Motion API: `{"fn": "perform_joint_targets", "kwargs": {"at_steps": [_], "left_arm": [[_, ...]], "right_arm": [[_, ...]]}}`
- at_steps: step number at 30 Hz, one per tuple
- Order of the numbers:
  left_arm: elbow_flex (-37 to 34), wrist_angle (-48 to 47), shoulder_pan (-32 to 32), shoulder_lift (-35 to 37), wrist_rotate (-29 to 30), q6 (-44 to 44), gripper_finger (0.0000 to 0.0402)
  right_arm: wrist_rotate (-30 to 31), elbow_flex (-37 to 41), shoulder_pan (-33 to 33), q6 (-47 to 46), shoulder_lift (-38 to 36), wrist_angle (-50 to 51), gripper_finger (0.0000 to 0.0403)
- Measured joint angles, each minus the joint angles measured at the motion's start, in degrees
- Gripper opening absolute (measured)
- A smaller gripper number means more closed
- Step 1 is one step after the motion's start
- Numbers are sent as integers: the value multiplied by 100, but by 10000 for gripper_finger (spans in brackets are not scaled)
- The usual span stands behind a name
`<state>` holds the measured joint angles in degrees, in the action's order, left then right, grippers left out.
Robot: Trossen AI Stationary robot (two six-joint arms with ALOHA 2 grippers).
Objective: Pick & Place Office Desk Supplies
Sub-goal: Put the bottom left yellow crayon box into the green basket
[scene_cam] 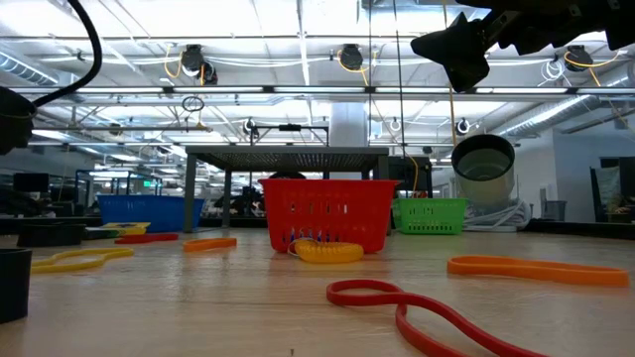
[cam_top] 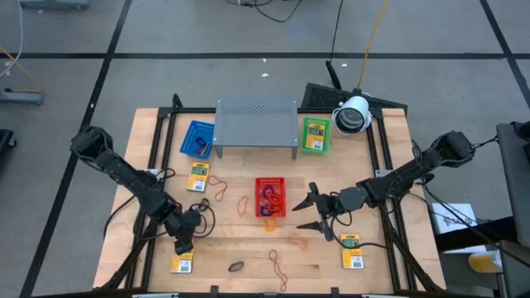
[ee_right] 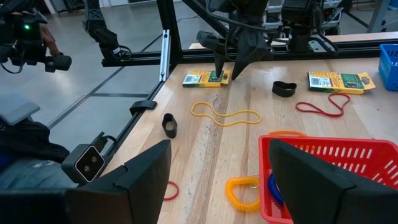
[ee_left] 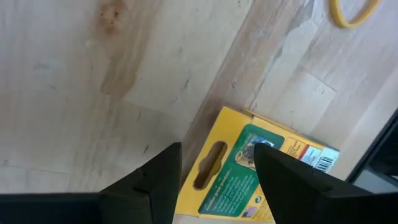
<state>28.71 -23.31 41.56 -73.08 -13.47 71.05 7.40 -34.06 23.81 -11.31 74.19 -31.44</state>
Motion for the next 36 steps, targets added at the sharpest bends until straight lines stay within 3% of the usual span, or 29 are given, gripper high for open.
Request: {"fn": "perform_joint_targets", "kwargs": {"at_steps": [14,36], "left_arm": [[11,-259,360,4,230,149,209],[22,-856,361,7,82,73,209]], "right_arm": [[2,0,0,0,0,2,258],[1,0,0,0,0,4,258]]}}
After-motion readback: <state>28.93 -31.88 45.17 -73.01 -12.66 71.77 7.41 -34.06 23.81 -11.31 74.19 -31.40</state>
